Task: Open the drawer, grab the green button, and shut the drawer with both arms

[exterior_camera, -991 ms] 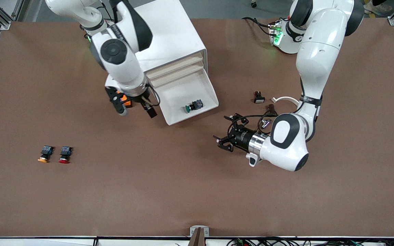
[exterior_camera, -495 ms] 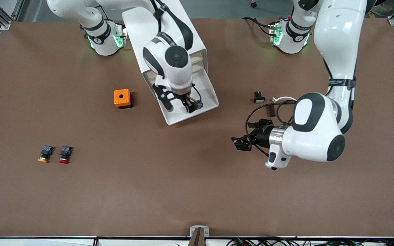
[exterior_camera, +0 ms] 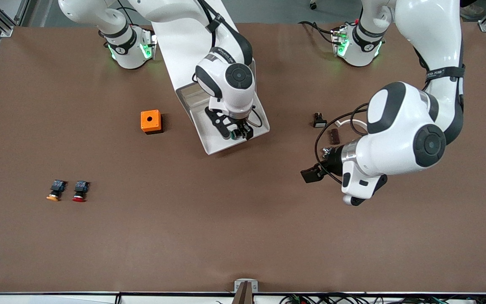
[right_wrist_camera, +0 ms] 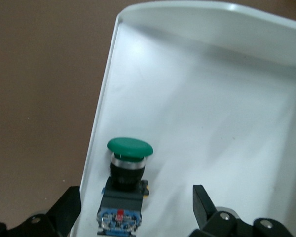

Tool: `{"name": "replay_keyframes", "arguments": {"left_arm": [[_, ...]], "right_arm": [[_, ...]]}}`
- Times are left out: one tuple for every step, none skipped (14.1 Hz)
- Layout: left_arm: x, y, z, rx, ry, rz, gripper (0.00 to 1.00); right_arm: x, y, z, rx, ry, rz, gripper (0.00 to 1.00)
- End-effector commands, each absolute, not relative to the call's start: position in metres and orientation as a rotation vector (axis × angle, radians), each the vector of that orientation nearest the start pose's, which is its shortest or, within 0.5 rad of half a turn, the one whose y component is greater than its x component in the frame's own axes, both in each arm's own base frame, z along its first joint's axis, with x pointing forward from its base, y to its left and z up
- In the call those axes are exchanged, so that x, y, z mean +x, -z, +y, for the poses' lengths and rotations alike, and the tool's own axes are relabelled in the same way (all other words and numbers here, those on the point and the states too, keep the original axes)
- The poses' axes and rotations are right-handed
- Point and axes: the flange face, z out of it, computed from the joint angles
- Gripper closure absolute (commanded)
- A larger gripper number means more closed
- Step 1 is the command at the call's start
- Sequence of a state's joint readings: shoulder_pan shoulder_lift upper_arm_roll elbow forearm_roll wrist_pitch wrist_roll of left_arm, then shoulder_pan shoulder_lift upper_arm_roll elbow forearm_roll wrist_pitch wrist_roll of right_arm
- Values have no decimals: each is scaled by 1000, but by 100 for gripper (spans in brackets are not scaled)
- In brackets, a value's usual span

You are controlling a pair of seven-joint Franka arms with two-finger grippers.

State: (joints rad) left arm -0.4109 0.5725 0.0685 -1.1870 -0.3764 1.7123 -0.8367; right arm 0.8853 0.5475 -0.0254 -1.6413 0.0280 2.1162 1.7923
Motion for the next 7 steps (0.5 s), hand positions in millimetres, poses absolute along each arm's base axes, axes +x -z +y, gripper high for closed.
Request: {"name": "replay_keyframes", "arguments": {"left_arm": [[651,-456,-306,-3235,-222,-819,0],[650,-451,-311,-3230,-204,-815,0],[651,-447,-315,-3230,-192,-827,0],[651,-445,-318,-3230,-186,-842,0],[653,-436,-318,-3218,-198,-851,0],[652,-427,-321,-3209,-212,-848,0],[650,-421,-327,-3205,-222,-834,0]], "right_arm": [[438,-296,518,-2839,-48,1485,0],[438,-296,519,-2828,-46,1498,0],[438,-296,520,-2811,-42,1512,0],[437,-295,521,-2808,-41,1513,0],[435,-294,523,-2808,-39,1508,0],[436,-291,524,-2804,-37,1506,0],[436,-289,525,-2801,-35,1502,0]]}}
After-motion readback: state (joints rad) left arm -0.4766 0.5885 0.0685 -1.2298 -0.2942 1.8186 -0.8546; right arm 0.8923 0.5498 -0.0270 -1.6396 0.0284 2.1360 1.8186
